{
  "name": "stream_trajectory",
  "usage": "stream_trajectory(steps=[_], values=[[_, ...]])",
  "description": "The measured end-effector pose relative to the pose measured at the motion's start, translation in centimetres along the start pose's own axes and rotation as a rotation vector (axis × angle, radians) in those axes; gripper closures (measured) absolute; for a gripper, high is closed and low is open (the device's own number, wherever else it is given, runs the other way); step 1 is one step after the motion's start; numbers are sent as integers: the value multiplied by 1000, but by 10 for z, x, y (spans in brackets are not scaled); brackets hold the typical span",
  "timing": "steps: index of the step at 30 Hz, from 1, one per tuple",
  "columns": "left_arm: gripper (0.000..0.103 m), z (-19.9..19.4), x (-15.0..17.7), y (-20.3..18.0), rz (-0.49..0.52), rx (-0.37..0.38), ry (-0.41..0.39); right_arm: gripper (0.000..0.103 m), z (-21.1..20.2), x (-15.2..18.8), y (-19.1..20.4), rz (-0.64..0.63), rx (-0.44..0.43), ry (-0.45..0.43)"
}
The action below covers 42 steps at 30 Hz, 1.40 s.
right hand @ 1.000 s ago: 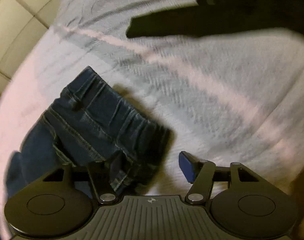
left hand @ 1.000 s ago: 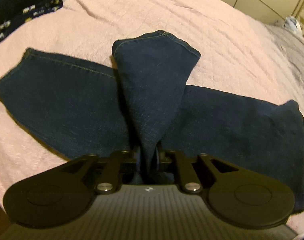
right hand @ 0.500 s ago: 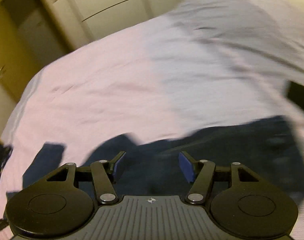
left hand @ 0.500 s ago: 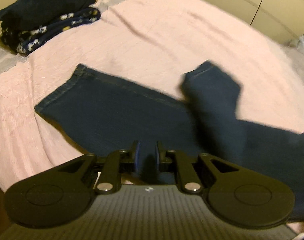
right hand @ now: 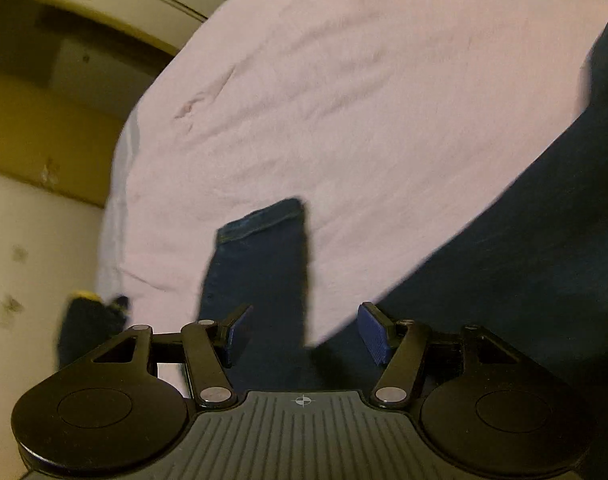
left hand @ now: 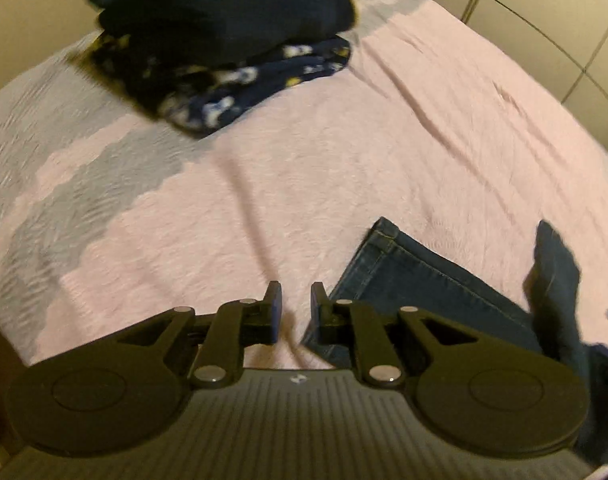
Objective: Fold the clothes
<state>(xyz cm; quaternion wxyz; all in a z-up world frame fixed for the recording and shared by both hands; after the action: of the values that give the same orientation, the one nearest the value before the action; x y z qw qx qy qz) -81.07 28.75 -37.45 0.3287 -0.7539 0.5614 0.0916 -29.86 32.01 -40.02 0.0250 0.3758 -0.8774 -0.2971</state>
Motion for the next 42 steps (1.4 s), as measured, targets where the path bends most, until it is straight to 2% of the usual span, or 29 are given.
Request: stream_trajectory(steps=[2, 4, 5, 6, 7, 8, 9, 11, 14, 15, 16, 17, 18, 19, 20, 25, 29, 31, 35, 39, 40, 41, 42], values=[[92, -8, 6, 7, -54, 21, 4, 42, 26, 1, 6, 28, 38, 43], [92, -12, 16, 12, -116, 45, 16, 42, 43, 4, 16, -3, 67, 68], [92, -10, 19, 14, -139, 54, 23, 48, 45, 7, 21, -11, 62, 82], [92, -9, 21, 16, -157, 60, 28, 64, 44, 10, 28, -5, 38, 90], [92, -10, 24, 18, -170, 64, 30, 94, 43, 12, 36, 7, 9, 94], [92, -11, 25, 18, -178, 68, 28, 96, 42, 13, 44, 18, -20, 98], [92, -14, 24, 20, -184, 72, 21, 96, 35, 16, 57, -24, -43, 67], [92, -21, 21, 24, -198, 79, 4, 97, 12, 23, 93, -202, -78, -55], [92, -32, 16, 31, -221, 84, -11, 96, -20, 69, 162, -606, -133, -186], [92, -34, 15, 32, -218, 82, -10, 96, -24, 93, 181, -734, -150, -189], [92, -36, 14, 33, -214, 79, -9, 93, -24, 121, 193, -849, -167, -158], [92, -38, 14, 34, -209, 77, -6, 80, -24, 150, 205, -964, -183, -126], [92, -39, 13, 34, -209, 80, -4, 71, -21, 176, 211, -1060, -177, -93], [92, -41, 13, 33, -215, 91, -1, 54, -16, 198, 210, -1129, -144, -73], [92, -41, 13, 32, -223, 106, 3, 50, -13, 213, 205, -1175, -105, -80], [92, -27, 17, 19, -269, 191, 40, 50, -11, 237, 156, -1273, 108, -91], [92, -5, 20, 0, -353, 287, 70, 50, -30, 241, 106, -1458, 260, -162], [91, 7, 20, -9, -388, 315, 74, 50, -36, 244, 81, -1511, 303, -169], [90, 28, 19, -18, -439, 320, 78, 50, -36, 247, 49, -1573, 375, -182], [86, 44, 21, -15, -468, 282, 74, 51, -33, 245, 33, -1612, 444, -236], [86, 47, 21, -13, -481, 279, 73, 54, -33, 243, 31, -1622, 461, -255], [86, 50, 22, -11, -496, 281, 72, 66, -33, 242, 30, -1632, 476, -273], [86, 53, 22, -9, -512, 284, 72, 69, -32, 240, 30, -1635, 481, -284]])
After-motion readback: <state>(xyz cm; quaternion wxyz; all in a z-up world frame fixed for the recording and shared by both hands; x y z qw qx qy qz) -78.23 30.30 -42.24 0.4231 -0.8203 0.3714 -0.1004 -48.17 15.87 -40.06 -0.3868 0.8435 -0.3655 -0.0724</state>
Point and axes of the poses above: each gripper's, at about its wrist camera, not at the fingertips, and z roughly the way its jaws point, y to its left, x to its underside, the point moved 9 cm from there along z, roughly the way its jaws point, and after that the axes turned 13 degrees about x, right-handed, at the moved point
